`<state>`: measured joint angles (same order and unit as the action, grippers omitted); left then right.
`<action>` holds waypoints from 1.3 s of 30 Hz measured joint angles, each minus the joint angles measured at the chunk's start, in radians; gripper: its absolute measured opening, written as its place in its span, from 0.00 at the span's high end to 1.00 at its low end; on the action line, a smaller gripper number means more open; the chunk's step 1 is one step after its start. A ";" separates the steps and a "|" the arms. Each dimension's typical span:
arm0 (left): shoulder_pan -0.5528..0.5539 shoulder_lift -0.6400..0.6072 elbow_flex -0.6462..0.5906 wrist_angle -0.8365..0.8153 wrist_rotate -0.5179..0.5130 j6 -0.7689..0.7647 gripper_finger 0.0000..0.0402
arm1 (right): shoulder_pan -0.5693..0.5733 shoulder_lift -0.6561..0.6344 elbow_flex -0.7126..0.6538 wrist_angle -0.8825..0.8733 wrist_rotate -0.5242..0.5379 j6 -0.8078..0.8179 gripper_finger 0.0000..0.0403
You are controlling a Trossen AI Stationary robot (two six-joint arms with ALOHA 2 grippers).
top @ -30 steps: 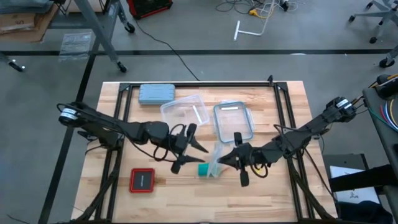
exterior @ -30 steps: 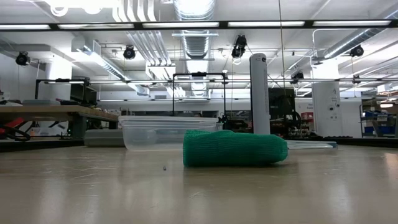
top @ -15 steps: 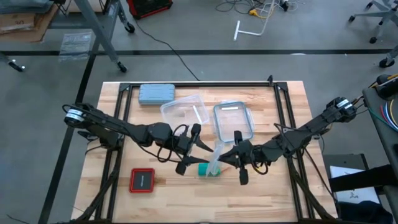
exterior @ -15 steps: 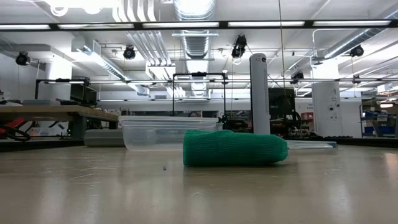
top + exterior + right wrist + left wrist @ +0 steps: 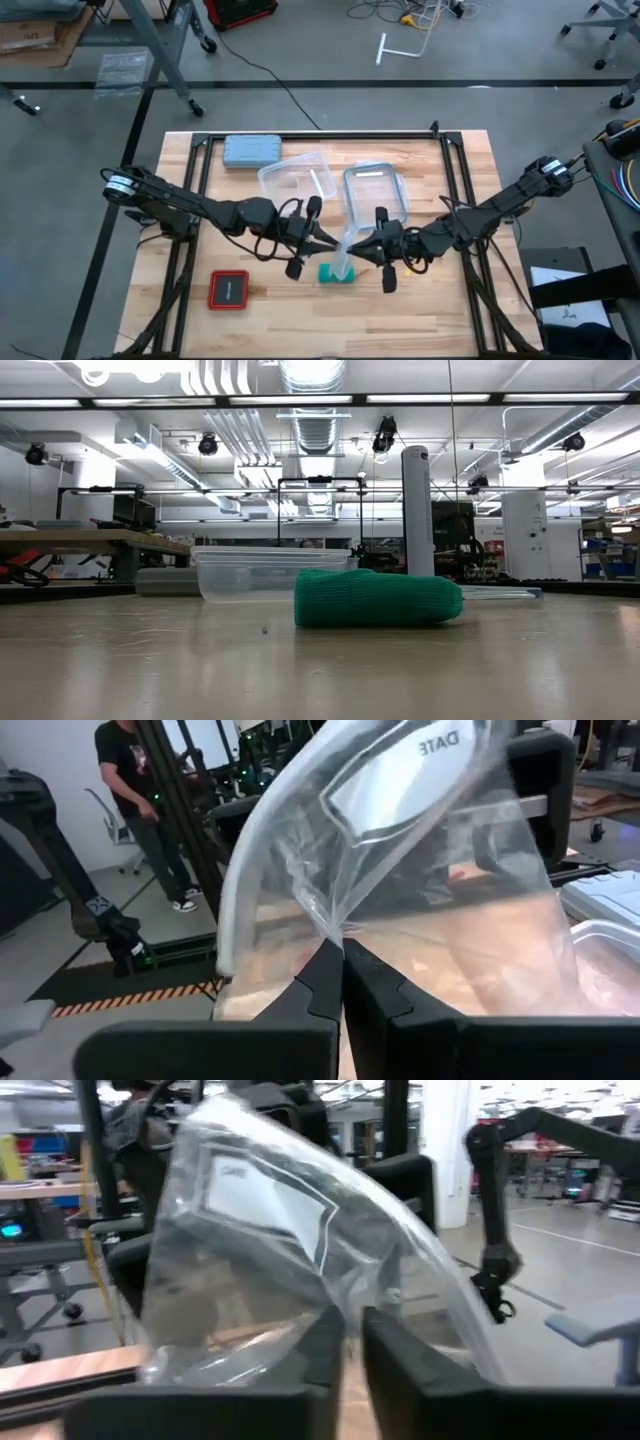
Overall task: Roll bandage
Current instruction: Open the transparent zip bag
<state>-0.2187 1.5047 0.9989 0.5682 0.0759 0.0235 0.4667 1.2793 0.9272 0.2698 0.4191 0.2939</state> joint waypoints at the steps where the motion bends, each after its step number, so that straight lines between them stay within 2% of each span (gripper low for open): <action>1: 0.001 0.000 0.000 0.000 -0.010 -0.006 0.96 | 0.000 0.000 0.000 -0.002 0.000 -0.001 1.00; 7: 0.003 -0.014 0.000 -0.027 -0.026 -0.015 1.00 | 0.007 -0.001 0.000 -0.003 0.000 -0.005 1.00; 13: 0.003 -0.084 0.000 -0.169 -0.087 -0.007 1.00 | 0.020 -0.010 0.001 -0.029 0.016 0.006 1.00; 21: -0.004 -0.175 -0.001 -0.417 -0.289 -0.007 1.00 | 0.043 -0.048 0.001 -0.116 0.073 0.038 1.00; 25: -0.010 -0.210 -0.006 -0.465 -0.333 -0.009 1.00 | 0.063 -0.068 0.001 -0.211 0.150 0.087 1.00; 31: -0.036 -0.232 -0.006 -0.465 -0.356 0.005 1.00 | 0.072 -0.071 0.001 -0.338 0.191 0.167 1.00; 36: -0.048 -0.221 -0.006 -0.472 -0.265 0.046 1.00 | 0.072 -0.068 0.001 -0.333 0.184 0.167 1.00; 39: -0.049 -0.195 -0.007 -0.473 -0.245 0.066 0.97 | 0.072 -0.068 0.001 -0.332 0.185 0.167 1.00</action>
<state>-0.2676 1.3102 0.9916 0.0955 -0.1693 0.0891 0.5385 1.2114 0.9279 -0.0625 0.6037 0.4614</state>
